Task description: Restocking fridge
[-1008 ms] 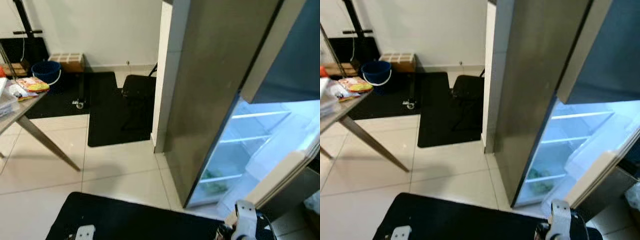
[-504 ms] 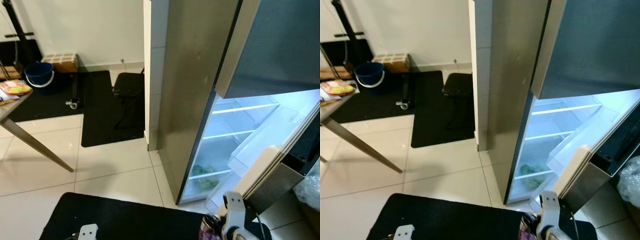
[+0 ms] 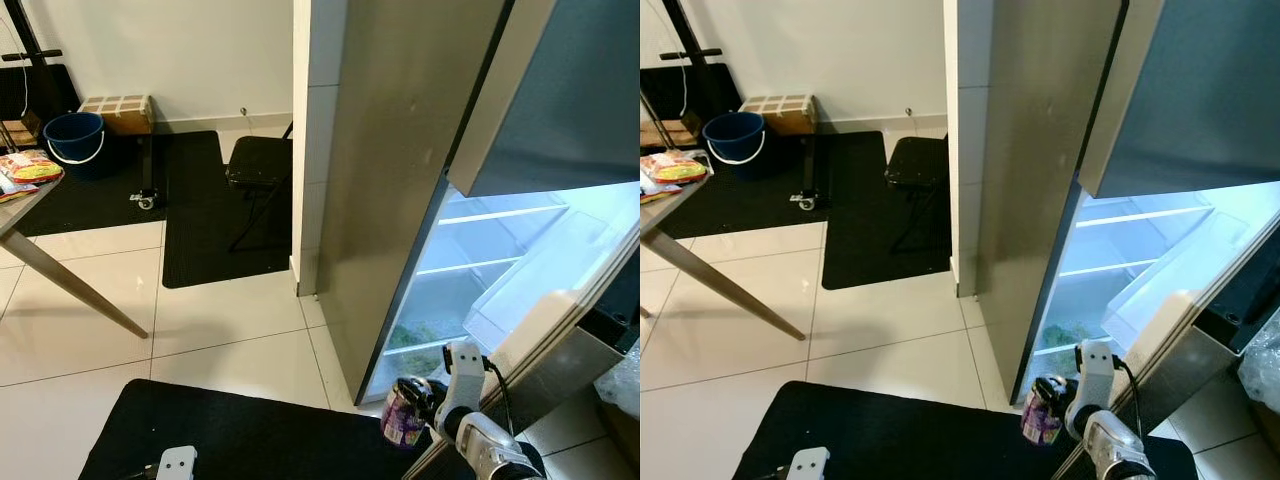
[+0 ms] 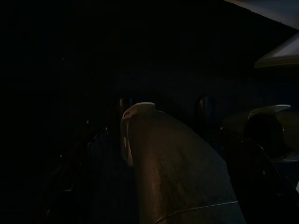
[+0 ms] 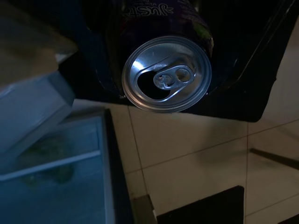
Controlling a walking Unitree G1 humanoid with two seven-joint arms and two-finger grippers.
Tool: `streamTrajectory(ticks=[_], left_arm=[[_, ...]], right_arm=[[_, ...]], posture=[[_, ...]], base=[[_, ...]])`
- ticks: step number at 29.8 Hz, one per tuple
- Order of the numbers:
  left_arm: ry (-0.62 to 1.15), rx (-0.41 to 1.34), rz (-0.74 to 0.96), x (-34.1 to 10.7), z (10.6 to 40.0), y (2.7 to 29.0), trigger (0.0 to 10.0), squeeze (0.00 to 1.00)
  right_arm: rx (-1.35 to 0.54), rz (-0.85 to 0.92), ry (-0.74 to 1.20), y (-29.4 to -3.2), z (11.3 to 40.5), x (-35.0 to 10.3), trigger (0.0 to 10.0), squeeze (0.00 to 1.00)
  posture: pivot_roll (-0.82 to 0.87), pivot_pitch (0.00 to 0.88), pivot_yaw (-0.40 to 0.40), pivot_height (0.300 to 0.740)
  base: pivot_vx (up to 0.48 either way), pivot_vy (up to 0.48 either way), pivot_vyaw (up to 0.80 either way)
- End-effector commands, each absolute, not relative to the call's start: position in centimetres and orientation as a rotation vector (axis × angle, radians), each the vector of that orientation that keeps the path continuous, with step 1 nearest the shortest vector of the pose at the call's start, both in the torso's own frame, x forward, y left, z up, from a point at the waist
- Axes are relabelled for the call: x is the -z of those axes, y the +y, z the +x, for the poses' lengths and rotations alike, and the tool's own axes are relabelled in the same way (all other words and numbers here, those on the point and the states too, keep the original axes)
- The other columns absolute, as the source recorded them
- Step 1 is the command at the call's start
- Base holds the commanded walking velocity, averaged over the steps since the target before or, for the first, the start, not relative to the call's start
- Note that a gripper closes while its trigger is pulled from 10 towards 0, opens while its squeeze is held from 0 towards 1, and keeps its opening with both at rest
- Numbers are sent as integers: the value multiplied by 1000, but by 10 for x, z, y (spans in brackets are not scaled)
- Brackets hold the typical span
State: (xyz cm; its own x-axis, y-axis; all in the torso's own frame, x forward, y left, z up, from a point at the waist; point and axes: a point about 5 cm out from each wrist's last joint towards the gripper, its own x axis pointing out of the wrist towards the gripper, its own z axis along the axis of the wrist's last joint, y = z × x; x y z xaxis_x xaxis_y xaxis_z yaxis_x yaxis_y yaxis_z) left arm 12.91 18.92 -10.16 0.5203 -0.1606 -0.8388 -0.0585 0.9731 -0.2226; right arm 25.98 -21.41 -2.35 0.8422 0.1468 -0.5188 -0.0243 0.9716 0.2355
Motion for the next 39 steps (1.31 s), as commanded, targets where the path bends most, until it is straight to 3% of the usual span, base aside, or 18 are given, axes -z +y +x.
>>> streamTrajectory(ticks=[1, 26, 39], left_arm=[[1065, 55, -243, 106, 118, 188, 10000, 0], [1065, 57, -252, 106, 117, 188, 10000, 0], [1066, 60, -246, 106, 117, 189, 10000, 0]], right_arm=[[-30, 210, 519, -225, 265, 16, 10000, 0], [308, 182, 462, -282, 256, 5, 10000, 0], [586, 134, 446, -345, 223, -5, 10000, 0]], posture=[[-34, 0, -19, 740], [-34, 0, -20, 740], [-39, 0, -16, 740]], base=[[0, 0, 0], [0, 0, 0], [0, 0, 0]])
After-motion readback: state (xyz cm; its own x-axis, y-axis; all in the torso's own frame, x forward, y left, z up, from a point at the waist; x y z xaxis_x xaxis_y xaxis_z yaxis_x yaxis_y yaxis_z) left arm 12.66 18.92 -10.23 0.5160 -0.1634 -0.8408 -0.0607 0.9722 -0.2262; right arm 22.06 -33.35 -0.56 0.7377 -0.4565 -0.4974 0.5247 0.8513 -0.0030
